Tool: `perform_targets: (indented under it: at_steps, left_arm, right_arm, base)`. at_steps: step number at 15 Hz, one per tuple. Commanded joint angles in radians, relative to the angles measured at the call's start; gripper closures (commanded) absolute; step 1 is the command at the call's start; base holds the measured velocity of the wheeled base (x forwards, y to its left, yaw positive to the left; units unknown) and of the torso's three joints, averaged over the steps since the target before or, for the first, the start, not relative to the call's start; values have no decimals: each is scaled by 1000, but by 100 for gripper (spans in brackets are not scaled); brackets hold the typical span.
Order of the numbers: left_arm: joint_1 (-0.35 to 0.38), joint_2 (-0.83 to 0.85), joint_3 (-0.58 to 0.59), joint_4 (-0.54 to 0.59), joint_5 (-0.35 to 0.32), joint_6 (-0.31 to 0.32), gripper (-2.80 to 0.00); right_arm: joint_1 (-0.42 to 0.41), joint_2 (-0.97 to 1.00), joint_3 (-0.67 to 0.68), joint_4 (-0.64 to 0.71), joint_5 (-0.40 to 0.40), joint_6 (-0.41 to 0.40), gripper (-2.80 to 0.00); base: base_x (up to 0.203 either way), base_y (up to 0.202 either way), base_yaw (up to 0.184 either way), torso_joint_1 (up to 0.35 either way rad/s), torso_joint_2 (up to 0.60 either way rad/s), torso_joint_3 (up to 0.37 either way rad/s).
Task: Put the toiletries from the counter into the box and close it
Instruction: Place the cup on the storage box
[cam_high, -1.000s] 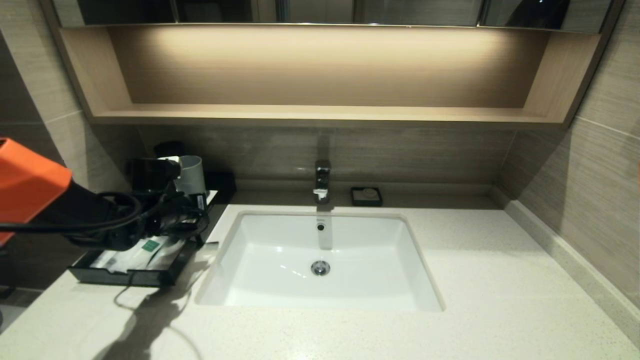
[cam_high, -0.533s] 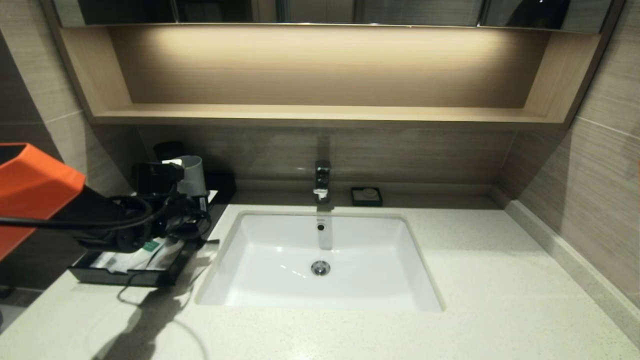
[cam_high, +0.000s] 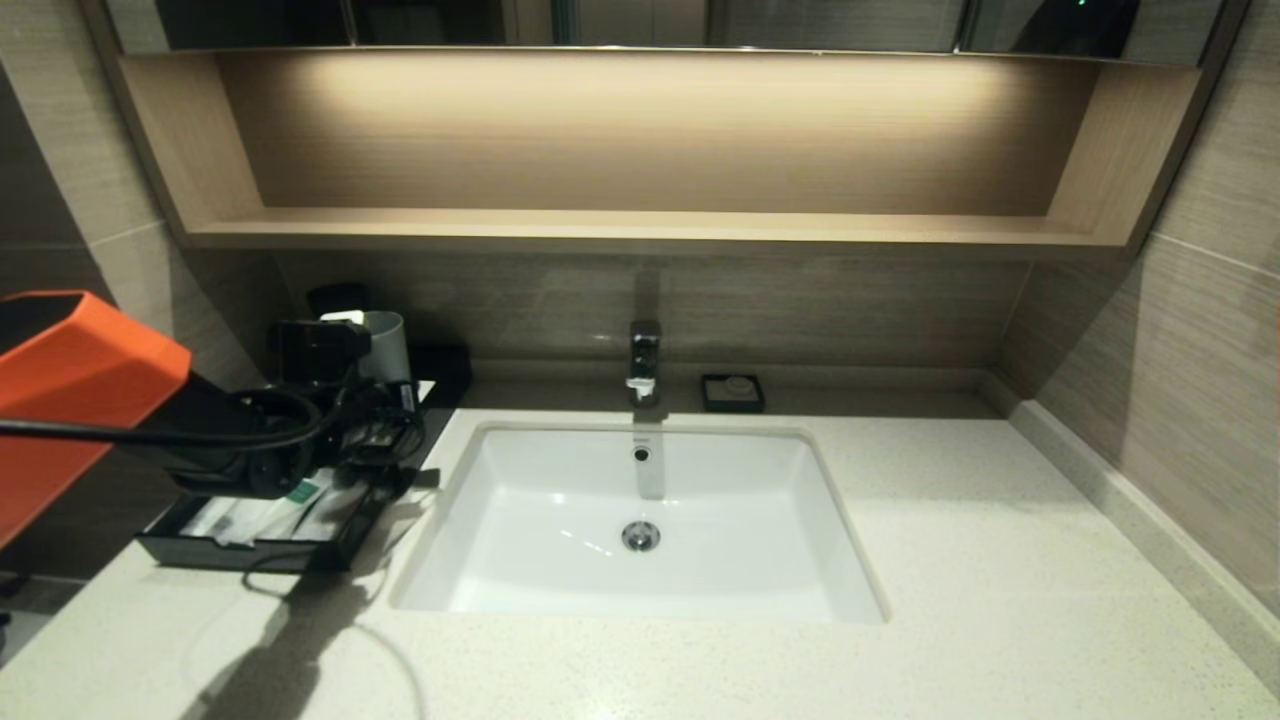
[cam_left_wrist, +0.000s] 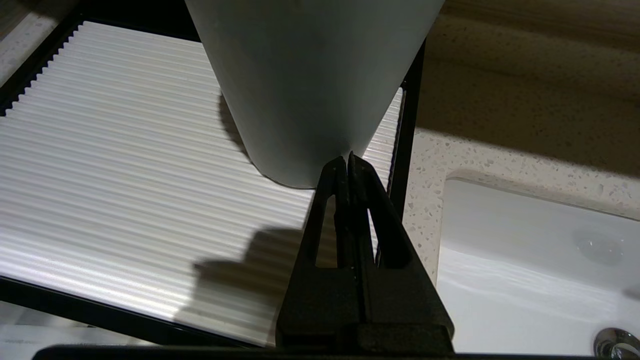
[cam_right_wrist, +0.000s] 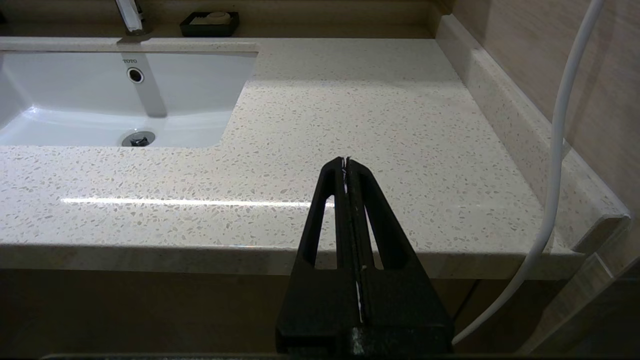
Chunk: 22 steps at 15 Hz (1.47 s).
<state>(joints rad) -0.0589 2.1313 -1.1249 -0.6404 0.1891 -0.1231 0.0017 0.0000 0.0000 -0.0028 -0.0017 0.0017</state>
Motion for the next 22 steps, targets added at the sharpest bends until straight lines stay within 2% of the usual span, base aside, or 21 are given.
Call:
perform_targets:
  at_steps: [1, 9, 18, 22]
  left_arm:
    - [1, 10, -12, -4, 1, -1, 0]
    - [7, 58, -82, -8, 1, -1, 0]
    - [27, 139, -217, -8, 0, -1, 0]
    - [26, 116, -201, -10, 1, -5, 0]
  right_arm:
    - [0, -2, 2, 0, 0, 0, 0]
    - [1, -2, 2, 0, 0, 0, 0]
    - [1, -2, 2, 0, 0, 0, 0]
    - [0, 0, 2, 0, 0, 0, 0]
  base:
    - [0, 0, 0, 0, 0, 0]
    - [0, 0, 0, 0, 0, 0]
    - [0, 0, 0, 0, 0, 0]
    - [0, 0, 0, 0, 0, 0]
